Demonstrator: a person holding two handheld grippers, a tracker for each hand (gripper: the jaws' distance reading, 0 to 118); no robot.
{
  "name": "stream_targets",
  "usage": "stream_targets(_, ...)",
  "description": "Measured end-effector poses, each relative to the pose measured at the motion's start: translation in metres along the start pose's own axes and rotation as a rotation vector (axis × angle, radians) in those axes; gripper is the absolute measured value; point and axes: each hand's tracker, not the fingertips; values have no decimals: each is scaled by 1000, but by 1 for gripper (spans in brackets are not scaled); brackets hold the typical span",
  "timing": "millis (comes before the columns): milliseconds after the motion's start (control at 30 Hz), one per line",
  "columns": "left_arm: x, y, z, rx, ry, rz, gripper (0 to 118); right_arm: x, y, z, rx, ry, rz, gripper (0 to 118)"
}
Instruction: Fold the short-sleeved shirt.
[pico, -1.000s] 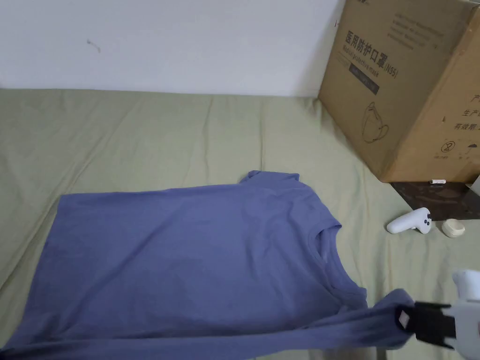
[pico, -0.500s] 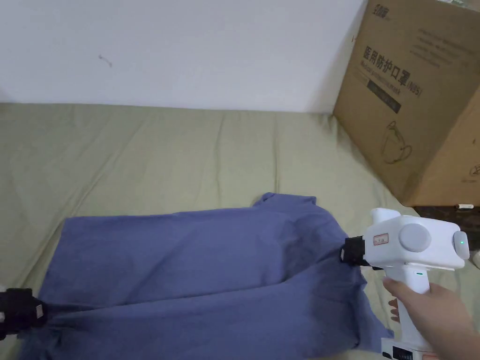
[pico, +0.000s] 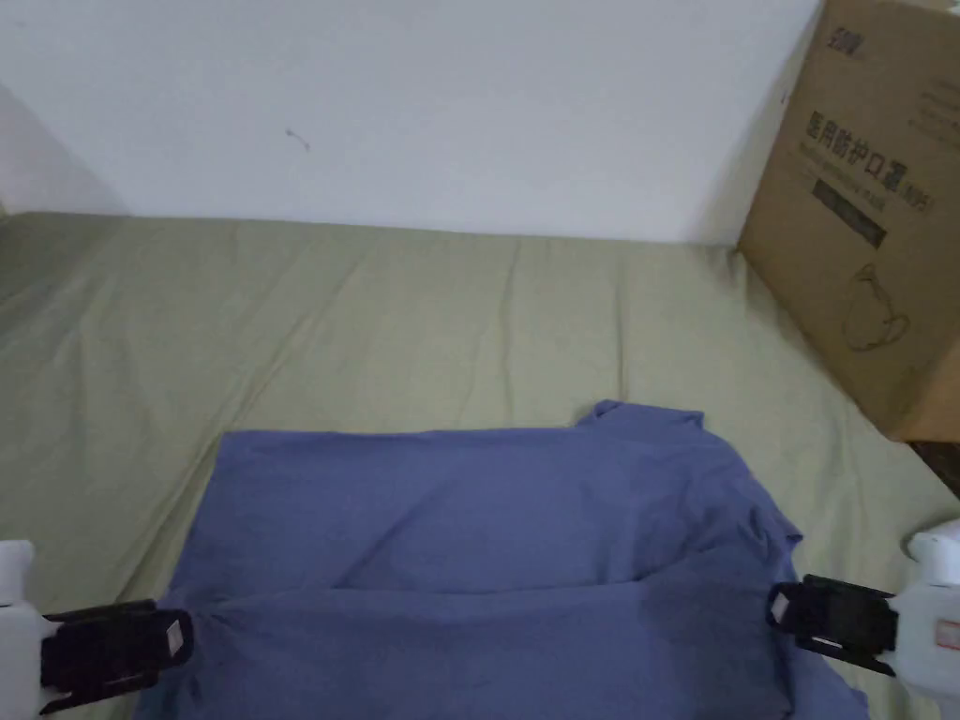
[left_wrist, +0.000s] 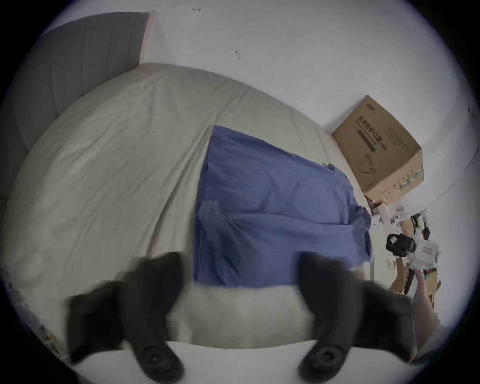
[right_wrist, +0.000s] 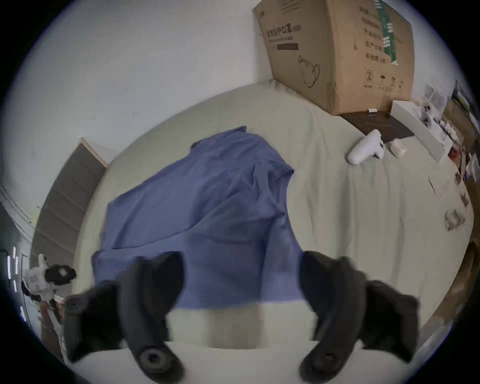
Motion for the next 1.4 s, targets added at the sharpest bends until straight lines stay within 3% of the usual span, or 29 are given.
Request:
stream_targets(33, 0, -6, 7, 9, -1, 1, 35, 3, -5, 8, 30, 13, -15, 57)
stream_targets(67, 0, -12, 11, 10, 0, 2, 0, 4, -10, 16, 60, 24, -37, 11)
stream_targets(100, -1, -15, 14, 17, 15, 8, 0, 4, -13, 21, 59, 18, -39, 0)
stream_targets(267, -9, -11, 1, 5, 79, 6, 0, 1, -21, 33, 69, 61, -60, 0)
stream_targets(300, -11, -8, -8, -6, 112, 2, 6, -1, -21, 33, 65, 60, -57, 0)
stream_targets(333, -15, -5, -19, -20, 106, 0, 24, -2, -21, 32, 59, 57, -53, 0)
stream_targets(367, -19, -2, -31, -43, 110, 2, 67, -2, -22, 31, 51, 59, -51, 0)
stream_targets(400, -18, -2, -44, -79, 113, 17, 101, -2, -23, 30, 43, 63, -53, 0)
stream_targets(433, -21, -2, -57, -99, 112, 33, 118, -3, -24, 30, 37, 70, -58, 0)
stream_targets(567, -24, -2, -96, -129, 125, 42, 111, -3, -31, 29, 15, 68, -72, 0)
stream_targets(600, -24, -3, -105, -165, 156, 21, 101, -2, -32, 28, 6, 62, -70, 0)
stream_targets(633, -26, -3, -112, -172, 165, 4, 101, 0, -32, 27, -1, 57, -68, 0)
stream_targets(700, -35, -13, -120, -166, 263, -35, 89, 4, -33, 26, -14, 44, -63, 0)
stream_targets(767, -34, -11, -107, -109, 206, -29, 71, 9, -31, 25, -16, 22, -57, 0)
stream_targets(833, -17, -12, -86, -67, 126, -11, 22, 17, -28, 22, -11, 4, -50, 0)
stream_targets(867, -16, -12, -79, -56, 139, -27, 3, 22, -25, 18, -9, -4, -47, 0)
stream_targets(900, -14, -9, -74, -40, 57, -16, 3, 26, -22, 11, -12, -16, -38, 2)
stream_targets(933, -1, -12, -63, -39, 44, -9, 3, 31, -19, 4, -19, -36, -29, 14)
stream_targets(1000, 5, -8, -53, -23, 76, -33, 3, 40, -11, -15, -75, -87, -14, 85)
stream_targets(1033, 4, -5, -49, -8, 83, -42, 3, 44, -8, -26, -93, -80, -19, 104)
stream_targets(1067, -1, -1, -59, 2, 77, -42, 3, 48, -5, -36, -113, -82, -20, 111)
stream_targets(1167, -7, 3, -56, 4, 78, -45, 3, 61, 3, -67, -185, -140, -45, 110)
stream_targets(1233, 5, 0, -50, -6, 91, -48, 3, 61, 0, -74, -250, -156, -66, 100)
stream_targets(1300, 2, -3, -49, -16, 101, -52, 3, 52, -4, -71, -312, -123, -21, 21)
stream_targets(1333, 10, -3, -47, -21, 102, -53, 3, 46, -6, -69, -312, -140, 16, 16)
stream_targets(1367, 12, -5, -45, -27, 100, -54, 3, 41, -6, -64, -262, -281, 122, 12)
stream_targets(1400, 12, -6, -42, -30, 97, -52, 3, 42, -5, -59, -273, -167, 114, 7)
